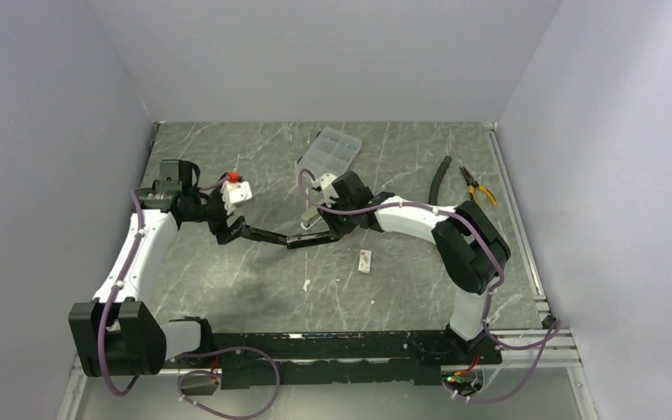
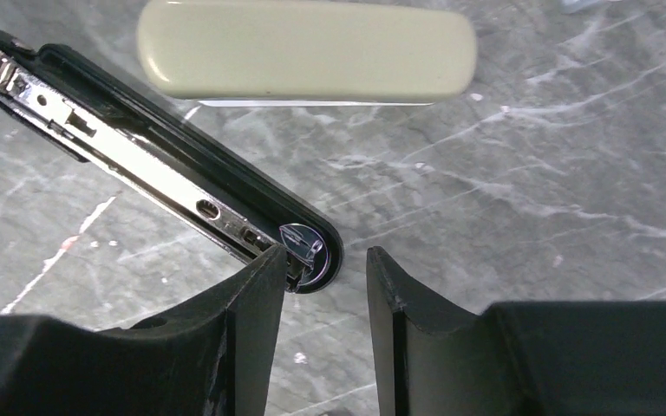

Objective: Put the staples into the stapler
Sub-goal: Open the stapler at the center of the board.

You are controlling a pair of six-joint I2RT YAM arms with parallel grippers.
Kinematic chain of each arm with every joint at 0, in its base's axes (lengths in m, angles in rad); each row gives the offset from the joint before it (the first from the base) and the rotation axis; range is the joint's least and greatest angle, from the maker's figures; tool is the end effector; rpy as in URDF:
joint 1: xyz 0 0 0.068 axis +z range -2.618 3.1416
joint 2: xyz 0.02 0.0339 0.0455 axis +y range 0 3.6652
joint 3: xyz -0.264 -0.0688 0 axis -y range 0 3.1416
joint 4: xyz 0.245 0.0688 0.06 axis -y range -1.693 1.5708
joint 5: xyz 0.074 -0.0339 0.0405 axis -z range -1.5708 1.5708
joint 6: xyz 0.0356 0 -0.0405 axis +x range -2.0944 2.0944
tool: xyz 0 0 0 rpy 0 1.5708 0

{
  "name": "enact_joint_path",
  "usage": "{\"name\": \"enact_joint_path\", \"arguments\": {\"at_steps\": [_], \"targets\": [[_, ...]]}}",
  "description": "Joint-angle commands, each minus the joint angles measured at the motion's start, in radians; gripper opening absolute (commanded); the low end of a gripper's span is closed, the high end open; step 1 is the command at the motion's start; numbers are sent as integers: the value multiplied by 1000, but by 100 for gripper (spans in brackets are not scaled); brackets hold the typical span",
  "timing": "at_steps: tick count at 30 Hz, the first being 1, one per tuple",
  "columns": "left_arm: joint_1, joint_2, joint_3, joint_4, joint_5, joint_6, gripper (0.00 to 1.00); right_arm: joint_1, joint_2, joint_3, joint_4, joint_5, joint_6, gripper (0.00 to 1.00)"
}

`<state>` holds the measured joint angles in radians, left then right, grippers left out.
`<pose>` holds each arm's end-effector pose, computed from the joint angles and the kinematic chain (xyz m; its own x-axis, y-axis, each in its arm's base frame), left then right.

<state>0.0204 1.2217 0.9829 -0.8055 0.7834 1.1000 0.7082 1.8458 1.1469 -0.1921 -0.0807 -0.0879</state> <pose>0.2323 -0.0204 0.2761 -0.0890 0.6298 -0.7717 0.9246 0.3403 0.1711 0.2918 0.2537 0.1707 -0.5281 -0.5675 -0.6317 -0.7360 0.6769 0.0073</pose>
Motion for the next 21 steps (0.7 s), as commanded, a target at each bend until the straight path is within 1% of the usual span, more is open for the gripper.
{"name": "enact_joint_path", "arguments": {"at_steps": [1,4,7,10,15,21], "targets": [[0,1,95,-63,58,-149,85,38,25,-29,-95,-93,100,44],[-5,6,101,-6,77,-236,86,48,38,-12,-60,-138,166,45],[-5,-11,61,136,80,-365,87,65,58,8,-39,-171,214,45],[-4,-27,27,256,102,-425,89,78,41,-12,-9,-168,234,48],[-14,-1,1,332,134,-432,91,76,-31,-36,32,-182,208,59],[-100,60,-25,467,39,-508,92,62,-119,-54,63,-179,152,78]]}}
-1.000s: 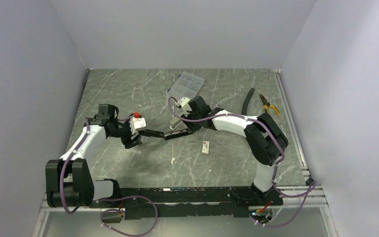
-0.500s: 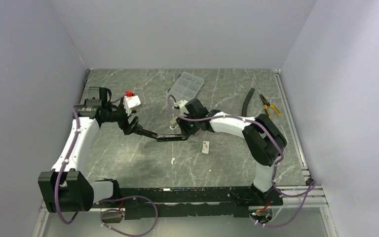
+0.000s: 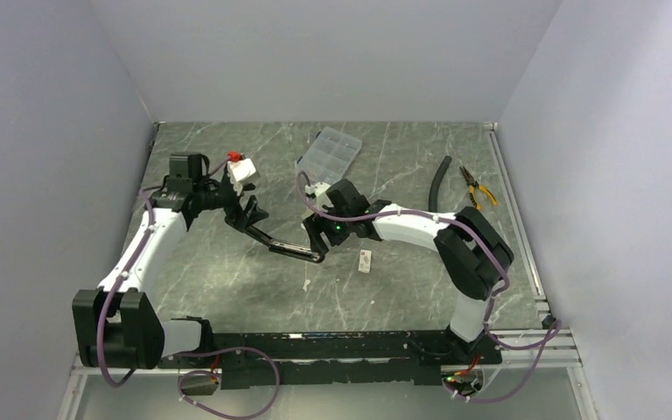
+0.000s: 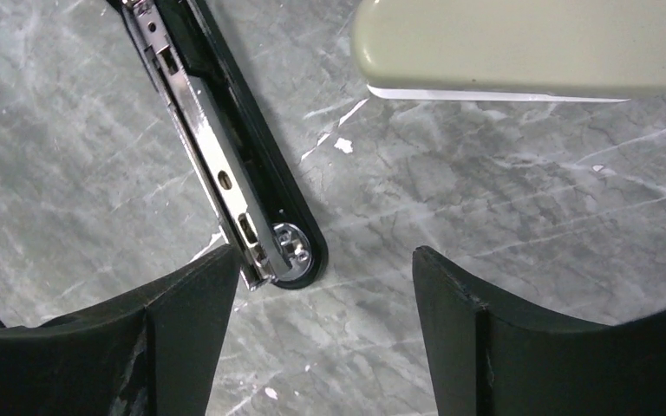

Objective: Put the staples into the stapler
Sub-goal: Open the stapler at the center of the board.

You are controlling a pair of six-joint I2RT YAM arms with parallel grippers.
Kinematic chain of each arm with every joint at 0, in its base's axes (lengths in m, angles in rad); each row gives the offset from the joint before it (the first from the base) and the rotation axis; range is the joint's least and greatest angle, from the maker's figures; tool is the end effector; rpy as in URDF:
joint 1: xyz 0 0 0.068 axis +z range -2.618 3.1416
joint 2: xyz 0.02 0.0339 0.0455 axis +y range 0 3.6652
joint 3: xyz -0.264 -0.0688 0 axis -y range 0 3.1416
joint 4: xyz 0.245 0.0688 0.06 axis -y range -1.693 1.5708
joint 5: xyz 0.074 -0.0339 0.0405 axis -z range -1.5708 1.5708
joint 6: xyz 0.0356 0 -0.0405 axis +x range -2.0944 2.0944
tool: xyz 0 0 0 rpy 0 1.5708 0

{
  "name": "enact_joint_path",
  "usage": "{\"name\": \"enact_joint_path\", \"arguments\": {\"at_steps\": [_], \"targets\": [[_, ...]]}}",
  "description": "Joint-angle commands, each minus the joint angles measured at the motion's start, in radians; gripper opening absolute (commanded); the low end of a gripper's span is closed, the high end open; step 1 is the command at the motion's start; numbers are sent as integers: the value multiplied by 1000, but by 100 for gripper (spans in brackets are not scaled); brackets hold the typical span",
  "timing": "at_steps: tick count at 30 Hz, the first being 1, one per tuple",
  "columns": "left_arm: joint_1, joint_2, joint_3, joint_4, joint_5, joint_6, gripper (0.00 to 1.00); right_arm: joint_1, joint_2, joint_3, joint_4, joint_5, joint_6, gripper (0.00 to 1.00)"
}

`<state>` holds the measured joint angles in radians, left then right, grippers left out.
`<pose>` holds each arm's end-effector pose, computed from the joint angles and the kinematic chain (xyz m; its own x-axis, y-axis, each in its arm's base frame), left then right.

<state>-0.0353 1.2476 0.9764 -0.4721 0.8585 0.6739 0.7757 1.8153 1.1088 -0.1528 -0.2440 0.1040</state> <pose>0.2588 -0.0361 0.2902 -0.1665 0.4140 -0.8949 0.8752 0.4801 0.0592 0.2653 0.2723 0.1740 -0.6200 -0.4670 -0.6304 -0.7317 0.6342 0.2498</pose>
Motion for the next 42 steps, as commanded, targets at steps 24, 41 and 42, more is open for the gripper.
{"name": "enact_joint_path", "arguments": {"at_steps": [24,41,42], "targets": [[-386,473,141,246,-423,-363,73,-397,-522,-234,12,-174,-247,80],[-437,522,54,417,-439,-301,56,-444,-501,-253,56,-216,-274,80],[-438,523,46,432,-428,-299,53,-445,-504,-255,61,-223,-276,80]]}}
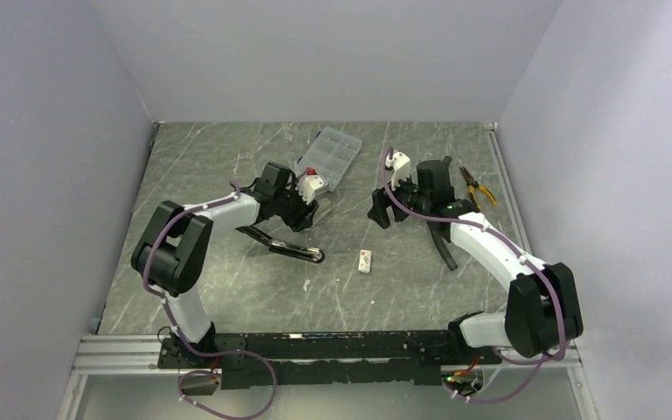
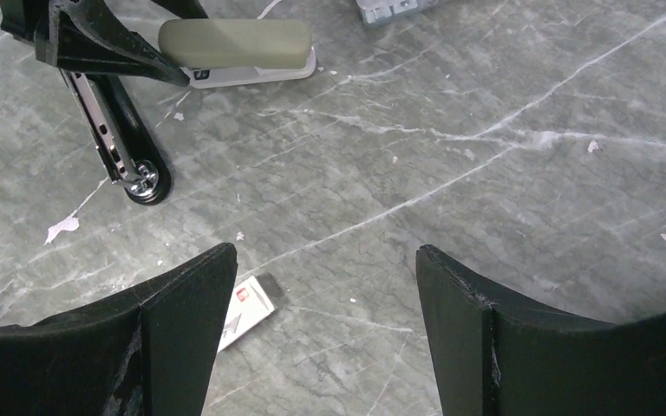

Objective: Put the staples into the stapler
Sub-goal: Open the stapler at the center of the board.

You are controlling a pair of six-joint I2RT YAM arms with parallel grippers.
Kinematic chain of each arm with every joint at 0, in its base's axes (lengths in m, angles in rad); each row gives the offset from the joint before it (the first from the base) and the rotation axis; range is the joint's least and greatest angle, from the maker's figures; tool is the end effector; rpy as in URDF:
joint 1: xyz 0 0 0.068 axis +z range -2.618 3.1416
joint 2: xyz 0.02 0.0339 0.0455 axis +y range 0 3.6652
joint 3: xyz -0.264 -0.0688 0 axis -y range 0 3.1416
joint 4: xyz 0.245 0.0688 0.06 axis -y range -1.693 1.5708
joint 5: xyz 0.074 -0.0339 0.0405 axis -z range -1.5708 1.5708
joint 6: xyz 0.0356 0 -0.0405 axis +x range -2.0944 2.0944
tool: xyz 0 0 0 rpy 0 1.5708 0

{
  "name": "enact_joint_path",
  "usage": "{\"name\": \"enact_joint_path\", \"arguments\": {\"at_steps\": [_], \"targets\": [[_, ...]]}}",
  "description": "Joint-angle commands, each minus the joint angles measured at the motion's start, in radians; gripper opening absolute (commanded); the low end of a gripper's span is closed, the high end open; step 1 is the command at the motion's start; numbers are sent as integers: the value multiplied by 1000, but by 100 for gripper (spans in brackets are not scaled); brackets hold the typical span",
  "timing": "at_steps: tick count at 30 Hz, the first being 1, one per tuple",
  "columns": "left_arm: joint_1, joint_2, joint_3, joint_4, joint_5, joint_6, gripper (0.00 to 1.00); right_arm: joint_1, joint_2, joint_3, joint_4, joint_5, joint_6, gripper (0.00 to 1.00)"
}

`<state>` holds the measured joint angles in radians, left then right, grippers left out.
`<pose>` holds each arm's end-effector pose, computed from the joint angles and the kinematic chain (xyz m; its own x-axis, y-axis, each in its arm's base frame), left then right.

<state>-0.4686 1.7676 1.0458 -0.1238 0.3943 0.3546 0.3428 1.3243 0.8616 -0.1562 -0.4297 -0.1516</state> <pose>0.3204 -0.1775 0.1756 -0.4024 0.5630 -0.7218 0.8361 0.5472 -0.0393 0.2665 0.1109 0.2521 -0.4457 -0.3048 -0.8417 -0.7005 0.7042 0.1159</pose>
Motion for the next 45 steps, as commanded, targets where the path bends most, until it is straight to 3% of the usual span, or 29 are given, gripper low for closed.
{"name": "enact_joint_path", "arguments": {"at_steps": [1,7,10,11,19,25,33,38,45], "targets": [[-5,3,-21,82,49,26,48,-14,-16,-11,70,-45,-23,80],[-4,-10,20,29,118,95,22,-18,-40,-39,108,-115,-75,79],[-4,-38,48,-25,183,166,4,-21,-63,-52,120,-196,-116,78],[-4,-52,56,-41,204,185,3,-21,-75,-59,130,-222,-126,78],[-2,-119,173,-272,502,285,3,-21,-112,-8,51,-455,-249,75],[-4,-166,200,-302,631,246,3,-19,-96,13,11,-547,-299,74],[-29,-187,219,-390,643,286,3,-3,-110,34,-8,-530,-330,74],[-54,-188,227,-397,639,277,3,42,-49,103,-121,-512,-413,64],[-80,-190,220,-373,636,257,3,100,-16,91,-80,-514,-392,60]]}}
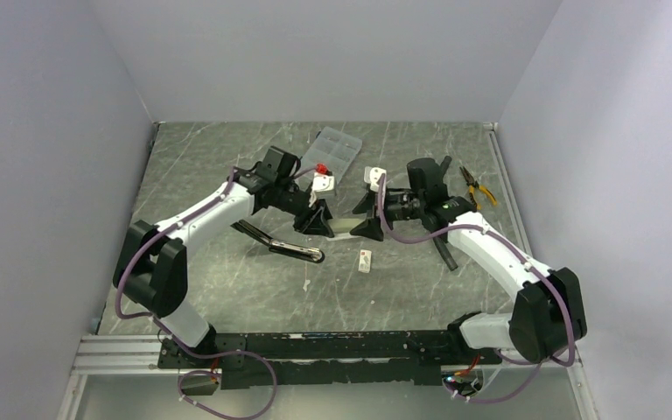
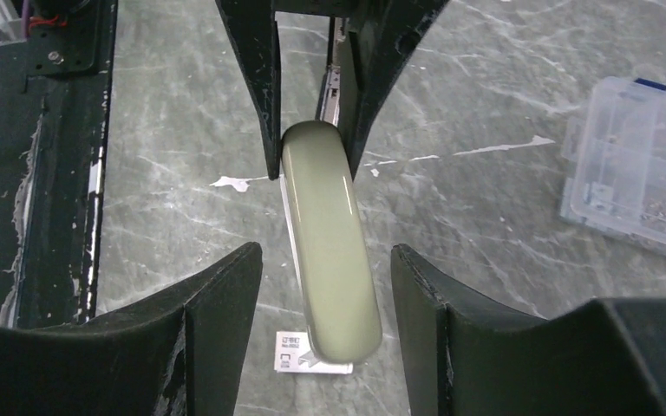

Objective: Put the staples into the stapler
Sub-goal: Open the stapler at the center of the board.

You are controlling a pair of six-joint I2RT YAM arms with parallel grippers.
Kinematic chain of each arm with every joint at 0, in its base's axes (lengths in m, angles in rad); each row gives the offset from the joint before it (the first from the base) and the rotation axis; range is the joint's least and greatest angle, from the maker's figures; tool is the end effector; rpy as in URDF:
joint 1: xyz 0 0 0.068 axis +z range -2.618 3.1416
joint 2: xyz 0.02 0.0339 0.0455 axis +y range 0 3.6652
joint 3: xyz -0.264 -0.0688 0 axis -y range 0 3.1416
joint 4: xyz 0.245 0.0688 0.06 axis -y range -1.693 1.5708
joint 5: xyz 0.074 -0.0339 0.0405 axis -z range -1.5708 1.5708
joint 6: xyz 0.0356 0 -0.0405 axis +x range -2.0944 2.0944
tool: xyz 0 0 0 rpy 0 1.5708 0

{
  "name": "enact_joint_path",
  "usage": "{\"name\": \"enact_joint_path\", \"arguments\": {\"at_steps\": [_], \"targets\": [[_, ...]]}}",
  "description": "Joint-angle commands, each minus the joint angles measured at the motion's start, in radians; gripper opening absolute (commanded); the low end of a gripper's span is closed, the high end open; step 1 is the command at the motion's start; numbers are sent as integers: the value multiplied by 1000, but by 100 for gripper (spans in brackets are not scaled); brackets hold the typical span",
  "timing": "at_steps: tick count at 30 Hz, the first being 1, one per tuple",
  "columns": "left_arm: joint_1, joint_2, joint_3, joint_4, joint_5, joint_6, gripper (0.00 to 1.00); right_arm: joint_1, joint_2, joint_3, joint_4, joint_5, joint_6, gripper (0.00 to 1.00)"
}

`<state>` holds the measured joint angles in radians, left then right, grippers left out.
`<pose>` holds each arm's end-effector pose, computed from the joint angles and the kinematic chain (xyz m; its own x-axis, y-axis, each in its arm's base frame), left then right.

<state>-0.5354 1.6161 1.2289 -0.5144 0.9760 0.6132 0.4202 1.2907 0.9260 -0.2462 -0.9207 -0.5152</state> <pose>0.2772 -0.1987 0.2666 -0.1328 0.4537 -0.8812 0.9834 -0.0505 -0.1743 0.2400 0.1383 0.2811 -0.0407 -0.3448 -0.9378 -0.9909 0.1341 -0.0063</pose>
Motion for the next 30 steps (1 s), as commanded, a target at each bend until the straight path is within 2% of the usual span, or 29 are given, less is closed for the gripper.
{"name": "enact_joint_path", "arguments": {"at_steps": [1,5,10,19,23,25,26,28,30], "targets": [[-15,-36,38,19,54,-3,3,26,23,27,10,-28,-23,59],[-18,-31,49,13,58,1,3,32,39,6,37,-39,-2,57],[-23,-27,54,17,61,-6,3,42,62,-2,43,-48,10,50],[-38,-22,58,12,52,-2,3,68,71,-22,90,-35,53,47],[-40,-14,61,4,48,6,3,69,63,-28,101,-31,71,28],[-38,-12,60,11,42,-3,3,69,55,-28,102,-21,80,11],[-38,-10,61,17,39,-9,9,67,45,-34,118,-10,95,1],[-38,-10,57,23,35,-12,33,52,12,-68,187,-5,152,0],[-37,-17,41,41,32,-16,52,34,-19,-101,241,-18,197,0]]}}
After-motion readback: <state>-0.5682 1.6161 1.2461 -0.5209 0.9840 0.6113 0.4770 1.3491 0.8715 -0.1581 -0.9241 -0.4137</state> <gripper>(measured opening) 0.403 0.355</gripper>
